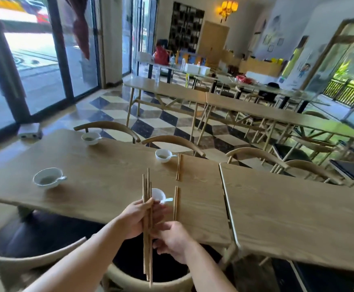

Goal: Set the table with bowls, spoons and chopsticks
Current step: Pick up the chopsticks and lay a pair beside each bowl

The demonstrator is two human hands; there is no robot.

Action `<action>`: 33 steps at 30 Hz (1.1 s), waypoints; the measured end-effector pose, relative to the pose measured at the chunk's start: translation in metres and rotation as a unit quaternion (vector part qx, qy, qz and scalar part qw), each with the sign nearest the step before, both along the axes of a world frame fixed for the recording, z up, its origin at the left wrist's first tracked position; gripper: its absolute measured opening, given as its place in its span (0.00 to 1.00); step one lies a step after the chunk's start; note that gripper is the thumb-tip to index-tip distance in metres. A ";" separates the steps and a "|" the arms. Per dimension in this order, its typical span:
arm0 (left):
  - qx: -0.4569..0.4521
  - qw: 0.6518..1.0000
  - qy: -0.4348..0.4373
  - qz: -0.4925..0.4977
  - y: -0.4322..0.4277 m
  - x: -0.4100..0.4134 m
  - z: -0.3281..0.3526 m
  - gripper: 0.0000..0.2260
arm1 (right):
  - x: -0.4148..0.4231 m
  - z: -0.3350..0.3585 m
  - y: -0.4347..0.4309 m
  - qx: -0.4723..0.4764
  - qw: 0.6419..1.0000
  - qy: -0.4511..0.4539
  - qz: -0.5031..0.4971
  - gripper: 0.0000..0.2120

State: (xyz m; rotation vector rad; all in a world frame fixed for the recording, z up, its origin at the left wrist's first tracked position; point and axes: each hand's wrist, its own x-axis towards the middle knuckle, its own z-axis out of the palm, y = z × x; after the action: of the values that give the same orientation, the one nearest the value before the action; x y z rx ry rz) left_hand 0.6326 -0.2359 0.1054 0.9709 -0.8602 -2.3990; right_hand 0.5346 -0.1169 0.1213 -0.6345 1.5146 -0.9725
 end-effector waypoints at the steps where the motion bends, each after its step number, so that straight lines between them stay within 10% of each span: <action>1: 0.000 1.000 0.003 0.003 -0.001 0.010 0.002 0.10 | 0.009 0.002 -0.003 -0.002 1.000 -0.004 0.000 0.05; 33: 0.067 0.994 -0.036 -0.076 -0.196 0.314 -0.053 0.15 | 0.288 -0.063 -0.224 0.084 0.991 -0.094 -0.037 0.08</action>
State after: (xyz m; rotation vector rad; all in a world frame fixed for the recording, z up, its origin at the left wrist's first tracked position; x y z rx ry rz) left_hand 0.9471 -0.4318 0.0521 1.0833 -0.8347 -2.5933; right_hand 0.8226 -0.3406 0.0580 -0.3584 1.4422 -0.9228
